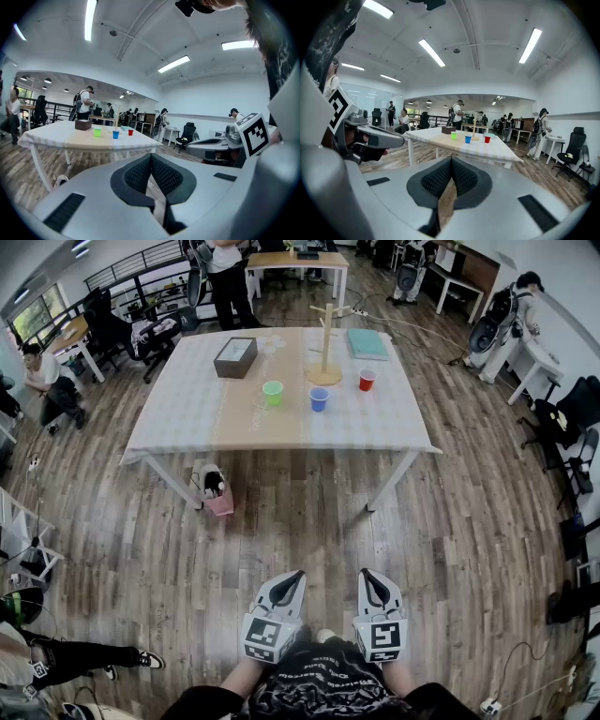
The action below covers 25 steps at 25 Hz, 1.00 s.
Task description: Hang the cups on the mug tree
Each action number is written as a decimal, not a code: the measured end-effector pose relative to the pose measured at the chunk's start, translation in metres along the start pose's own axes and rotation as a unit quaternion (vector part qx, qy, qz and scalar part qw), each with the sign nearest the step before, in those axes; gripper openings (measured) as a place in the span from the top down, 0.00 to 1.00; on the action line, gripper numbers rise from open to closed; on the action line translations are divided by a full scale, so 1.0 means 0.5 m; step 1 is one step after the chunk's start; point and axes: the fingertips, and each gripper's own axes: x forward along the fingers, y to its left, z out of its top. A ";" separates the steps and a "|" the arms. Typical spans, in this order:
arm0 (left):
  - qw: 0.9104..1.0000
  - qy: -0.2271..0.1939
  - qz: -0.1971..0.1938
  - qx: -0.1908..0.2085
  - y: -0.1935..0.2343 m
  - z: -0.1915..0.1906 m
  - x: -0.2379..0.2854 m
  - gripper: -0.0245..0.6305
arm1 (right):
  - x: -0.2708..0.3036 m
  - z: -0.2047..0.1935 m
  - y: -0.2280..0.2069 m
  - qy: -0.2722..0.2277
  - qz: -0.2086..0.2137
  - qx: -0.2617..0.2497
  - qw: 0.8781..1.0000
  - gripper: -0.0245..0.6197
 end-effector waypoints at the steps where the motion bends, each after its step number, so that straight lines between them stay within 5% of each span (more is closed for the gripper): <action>1: 1.000 0.000 0.000 0.001 -0.002 0.001 0.000 0.93 | -0.004 0.002 -0.003 0.000 0.000 0.001 1.000 0.95; 25: 0.999 0.010 -0.038 0.012 0.041 -0.012 -0.007 0.93 | 0.008 0.007 -0.002 -0.024 -0.060 0.039 0.997 0.95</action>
